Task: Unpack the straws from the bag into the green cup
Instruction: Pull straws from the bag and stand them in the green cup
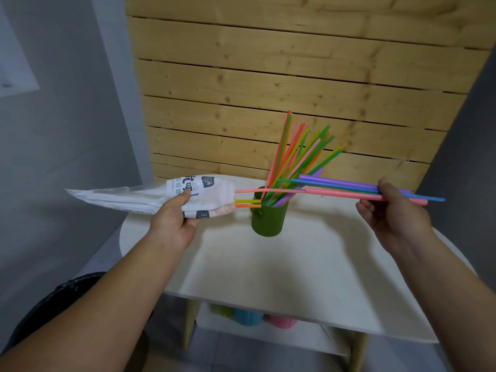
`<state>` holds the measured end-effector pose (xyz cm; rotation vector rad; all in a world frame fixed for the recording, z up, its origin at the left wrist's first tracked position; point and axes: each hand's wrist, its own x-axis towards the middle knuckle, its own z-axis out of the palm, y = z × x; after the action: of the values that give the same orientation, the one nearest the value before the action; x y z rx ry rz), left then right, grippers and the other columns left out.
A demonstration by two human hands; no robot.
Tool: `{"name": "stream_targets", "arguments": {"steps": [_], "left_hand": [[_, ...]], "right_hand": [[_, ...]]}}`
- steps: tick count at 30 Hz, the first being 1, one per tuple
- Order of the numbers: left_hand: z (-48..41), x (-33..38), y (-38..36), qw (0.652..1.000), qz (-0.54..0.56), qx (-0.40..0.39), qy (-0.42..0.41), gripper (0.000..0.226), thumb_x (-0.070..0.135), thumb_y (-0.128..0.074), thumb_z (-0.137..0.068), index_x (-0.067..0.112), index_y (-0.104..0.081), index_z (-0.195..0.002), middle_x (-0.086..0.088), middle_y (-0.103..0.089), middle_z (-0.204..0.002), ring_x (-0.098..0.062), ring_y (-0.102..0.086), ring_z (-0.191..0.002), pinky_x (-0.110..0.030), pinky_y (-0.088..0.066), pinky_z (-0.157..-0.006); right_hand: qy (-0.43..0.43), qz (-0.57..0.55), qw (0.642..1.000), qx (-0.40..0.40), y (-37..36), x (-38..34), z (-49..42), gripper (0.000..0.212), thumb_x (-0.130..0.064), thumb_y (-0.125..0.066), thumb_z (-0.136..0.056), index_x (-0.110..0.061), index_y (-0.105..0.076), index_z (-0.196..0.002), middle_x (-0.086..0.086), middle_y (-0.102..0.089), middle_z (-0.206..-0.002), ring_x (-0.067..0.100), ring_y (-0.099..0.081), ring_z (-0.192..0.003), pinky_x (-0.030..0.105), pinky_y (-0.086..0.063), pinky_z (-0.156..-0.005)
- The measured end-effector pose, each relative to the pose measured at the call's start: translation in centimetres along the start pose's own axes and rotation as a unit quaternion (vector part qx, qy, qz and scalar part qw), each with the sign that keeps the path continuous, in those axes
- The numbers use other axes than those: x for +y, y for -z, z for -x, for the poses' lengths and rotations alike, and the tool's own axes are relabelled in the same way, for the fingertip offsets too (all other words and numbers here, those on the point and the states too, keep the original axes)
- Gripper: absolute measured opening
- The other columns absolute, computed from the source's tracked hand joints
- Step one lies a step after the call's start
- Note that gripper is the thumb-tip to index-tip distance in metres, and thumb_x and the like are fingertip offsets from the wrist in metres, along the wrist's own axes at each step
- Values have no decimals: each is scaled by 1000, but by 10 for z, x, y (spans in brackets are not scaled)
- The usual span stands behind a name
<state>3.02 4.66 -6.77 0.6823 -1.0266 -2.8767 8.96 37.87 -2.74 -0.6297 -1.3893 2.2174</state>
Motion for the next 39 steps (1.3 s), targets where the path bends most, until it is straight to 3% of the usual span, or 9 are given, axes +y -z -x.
{"name": "stream_targets", "arguments": {"steps": [13,20,30,39], "left_hand": [[-4,-2,3,1000,16,-5,0,35,3,-63,-95,7,-63,-130,-7,-74,-119,-20,-73,-100,-37,-64,-69],[4,-17,-4,1000,5,-18,18,32,4,-64,-95,8,-64,-127,-8,-75,-114,-21,-74,-93,-35,-61,-54],[16,-34,-11,1000,-3,-13,23,36,5,-65,-94,10,-63,-129,-8,-73,-118,-22,-73,-100,-38,-64,-61],[16,-26,-8,1000,0,-3,10,37,7,-64,-95,11,-63,-132,-6,-73,-121,-19,-73,-101,-32,-62,-55]], "right_hand": [[-4,-15,1000,16,18,-8,7,15,-26,-68,-93,-12,-63,-94,5,-69,-82,9,-71,-55,24,-59,-57],[12,-13,999,36,33,-10,21,15,-26,-67,-94,-12,-62,-97,6,-71,-81,10,-72,-60,28,-61,-64],[-1,-29,997,65,43,-11,39,14,-24,-66,-95,-11,-61,-93,7,-70,-79,12,-71,-60,31,-62,-70],[6,-45,996,81,49,-20,41,13,-25,-67,-94,-12,-63,-96,8,-72,-81,12,-72,-59,27,-62,-63]]}}
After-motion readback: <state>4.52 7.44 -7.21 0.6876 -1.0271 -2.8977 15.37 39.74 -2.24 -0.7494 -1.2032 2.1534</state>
